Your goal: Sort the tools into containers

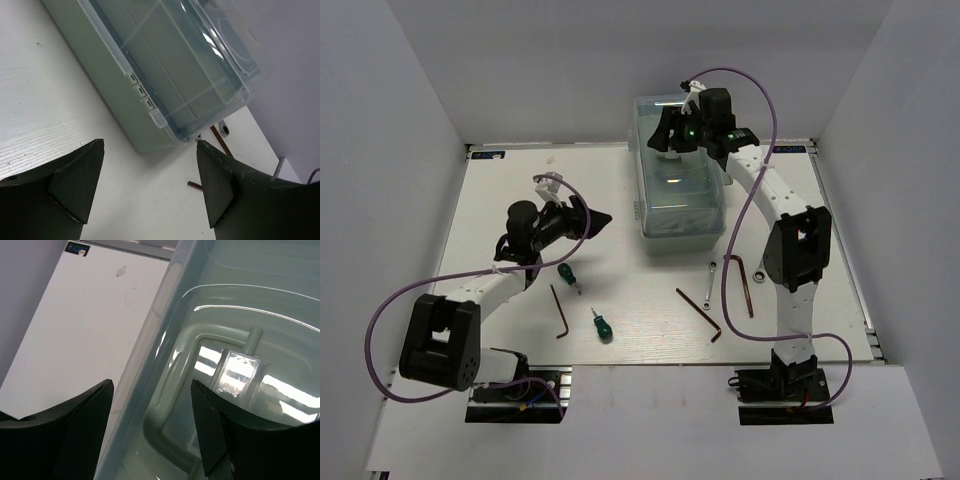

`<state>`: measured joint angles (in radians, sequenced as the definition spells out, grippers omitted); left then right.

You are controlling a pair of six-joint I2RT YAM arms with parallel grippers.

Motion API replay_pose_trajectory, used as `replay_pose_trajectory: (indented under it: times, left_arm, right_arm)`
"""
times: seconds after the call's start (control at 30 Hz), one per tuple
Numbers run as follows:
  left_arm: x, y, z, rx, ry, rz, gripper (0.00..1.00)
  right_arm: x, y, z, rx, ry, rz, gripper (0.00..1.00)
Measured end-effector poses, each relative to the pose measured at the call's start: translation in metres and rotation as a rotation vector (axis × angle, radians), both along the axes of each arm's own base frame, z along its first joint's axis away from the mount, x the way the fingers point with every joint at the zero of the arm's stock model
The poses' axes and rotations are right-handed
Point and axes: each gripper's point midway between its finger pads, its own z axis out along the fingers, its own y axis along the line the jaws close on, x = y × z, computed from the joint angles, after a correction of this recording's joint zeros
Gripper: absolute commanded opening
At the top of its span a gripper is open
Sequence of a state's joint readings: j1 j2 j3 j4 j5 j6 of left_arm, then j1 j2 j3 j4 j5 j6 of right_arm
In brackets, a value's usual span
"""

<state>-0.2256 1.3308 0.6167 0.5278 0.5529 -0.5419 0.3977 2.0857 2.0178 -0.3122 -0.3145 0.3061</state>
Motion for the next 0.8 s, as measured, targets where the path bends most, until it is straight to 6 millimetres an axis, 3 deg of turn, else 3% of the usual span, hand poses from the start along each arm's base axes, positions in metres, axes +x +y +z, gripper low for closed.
replay_pose_trajectory:
  times: [0.47,0.67,0.8]
  left_arm:
    - [0.048,-0.016,0.025,-0.052,-0.082,-0.025,0.84]
    - [0.076,-0.032,0.033,-0.101,-0.095,-0.073,0.82]
    - [0.090,-0.042,0.030,-0.130,-0.082,-0.103,0.81]
  right_arm:
    - [-0.002,0.011,-0.008,-0.073,0.023,-0.156,0.70]
    - [-0.001,0.009,-0.008,-0.029,0.066,-0.183,0.56]
    - [-0.002,0.007,-0.008,-0.001,0.102,-0.184,0.54]
